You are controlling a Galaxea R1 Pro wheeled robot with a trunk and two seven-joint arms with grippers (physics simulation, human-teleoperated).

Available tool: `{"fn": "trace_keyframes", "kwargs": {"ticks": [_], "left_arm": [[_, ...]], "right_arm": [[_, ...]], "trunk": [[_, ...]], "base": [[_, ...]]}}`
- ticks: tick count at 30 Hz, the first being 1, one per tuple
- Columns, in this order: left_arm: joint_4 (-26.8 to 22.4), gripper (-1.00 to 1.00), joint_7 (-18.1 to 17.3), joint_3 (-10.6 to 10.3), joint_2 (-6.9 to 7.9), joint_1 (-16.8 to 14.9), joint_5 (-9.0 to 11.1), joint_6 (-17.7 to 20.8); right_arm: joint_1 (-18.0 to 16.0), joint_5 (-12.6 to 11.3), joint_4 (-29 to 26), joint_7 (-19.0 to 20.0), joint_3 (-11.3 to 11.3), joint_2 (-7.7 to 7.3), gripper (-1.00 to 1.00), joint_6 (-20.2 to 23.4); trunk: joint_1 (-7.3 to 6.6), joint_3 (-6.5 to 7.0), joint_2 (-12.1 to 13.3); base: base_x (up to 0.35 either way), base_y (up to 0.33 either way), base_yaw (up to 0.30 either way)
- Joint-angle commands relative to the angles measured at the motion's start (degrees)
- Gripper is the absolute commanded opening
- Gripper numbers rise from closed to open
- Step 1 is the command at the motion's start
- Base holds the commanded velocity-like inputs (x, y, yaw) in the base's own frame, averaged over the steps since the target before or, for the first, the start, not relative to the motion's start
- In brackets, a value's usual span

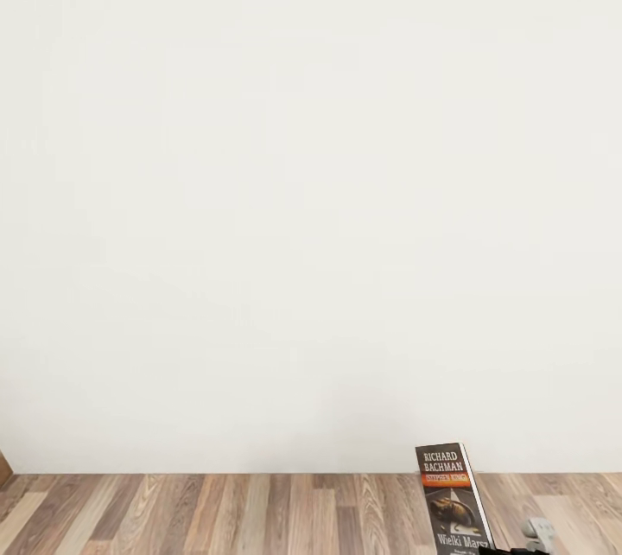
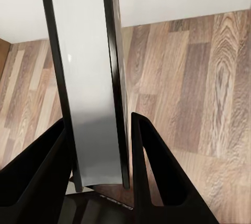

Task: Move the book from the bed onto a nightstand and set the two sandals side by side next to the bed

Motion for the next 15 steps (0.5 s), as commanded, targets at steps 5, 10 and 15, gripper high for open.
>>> {"fn": "trace_keyframes", "kwargs": {"ticks": [5, 10, 15], "left_arm": [[0.0, 1.0, -0.2, 0.5, 0.01, 0.0, -0.6, -0.2], [0.0, 1.0, -0.2, 0.5, 0.01, 0.0, -0.6, -0.2], [0.0, 1.0, -0.2, 0.5, 0.01, 0.0, -0.6, -0.2]], "right_arm": [[-0.1, -0.6, 0.0, 0.2, 0.3, -0.05, -1.0, 0.3], [-0.1, -0.6, 0.0, 0.2, 0.3, -0.05, -1.0, 0.3], [-0.1, -0.6, 0.0, 0.2, 0.3, -0.03, -1.0, 0.3]], "trunk": [[0.04, -0.1, -0.1], [0.04, -0.1, -0.1], [0.04, -0.1, -0.1]], "base": [[0.301, 0.0, 0.0], [0.295, 0.0, 0.0], [0.274, 0.0, 0.0]]}}
